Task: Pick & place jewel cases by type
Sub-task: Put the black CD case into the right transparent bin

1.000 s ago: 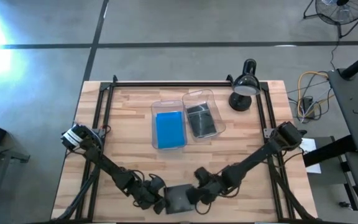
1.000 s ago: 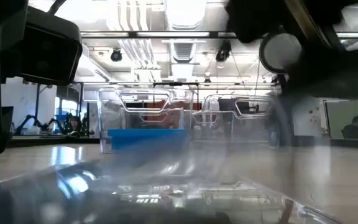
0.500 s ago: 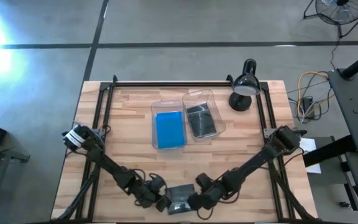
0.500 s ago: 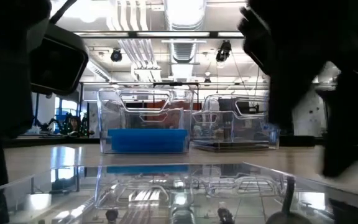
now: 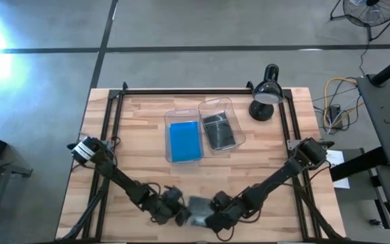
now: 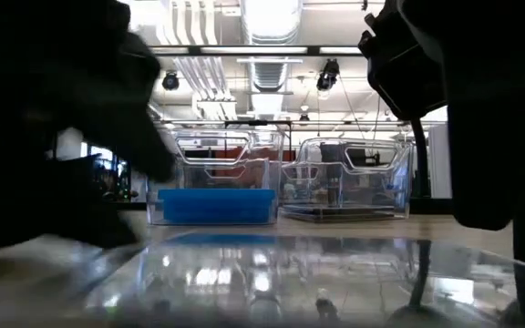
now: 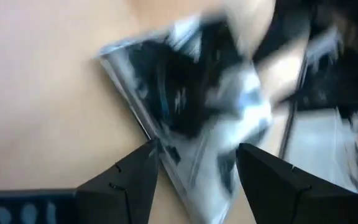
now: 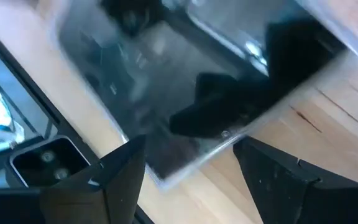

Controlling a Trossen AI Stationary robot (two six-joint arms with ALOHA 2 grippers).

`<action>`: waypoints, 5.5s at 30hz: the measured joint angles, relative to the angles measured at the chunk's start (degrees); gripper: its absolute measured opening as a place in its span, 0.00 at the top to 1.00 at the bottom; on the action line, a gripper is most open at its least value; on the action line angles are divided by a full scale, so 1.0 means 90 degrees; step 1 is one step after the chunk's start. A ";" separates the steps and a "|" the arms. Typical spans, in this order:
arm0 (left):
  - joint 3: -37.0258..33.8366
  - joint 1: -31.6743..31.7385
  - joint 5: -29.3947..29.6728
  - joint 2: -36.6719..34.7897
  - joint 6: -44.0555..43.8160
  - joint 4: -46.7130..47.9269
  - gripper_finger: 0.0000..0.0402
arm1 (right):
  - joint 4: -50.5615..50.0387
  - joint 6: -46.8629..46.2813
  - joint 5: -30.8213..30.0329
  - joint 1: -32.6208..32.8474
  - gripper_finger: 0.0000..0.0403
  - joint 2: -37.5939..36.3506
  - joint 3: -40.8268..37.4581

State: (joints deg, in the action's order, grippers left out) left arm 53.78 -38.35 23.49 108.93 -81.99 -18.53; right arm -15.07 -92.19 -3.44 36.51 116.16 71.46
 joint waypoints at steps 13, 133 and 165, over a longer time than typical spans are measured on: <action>-0.0039 0.0209 0.0190 -0.0830 0.0987 0.0175 0.52 | -0.0057 0.0448 0.0215 0.0075 0.39 0.0010 -0.0069; 0.0296 0.0740 -0.2508 0.1144 0.1434 0.0112 0.52 | 0.2369 0.2191 0.1298 -0.1307 0.43 -0.0522 -0.0374; -0.0359 0.0088 -0.0884 -0.0969 0.2102 0.2723 0.52 | -0.2739 0.2628 -0.1819 -0.3473 0.95 -0.4771 -0.0761</action>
State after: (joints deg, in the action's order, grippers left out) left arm 50.55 -37.56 15.53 100.21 -63.06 5.99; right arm -39.72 -68.54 -19.80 5.25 73.22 64.61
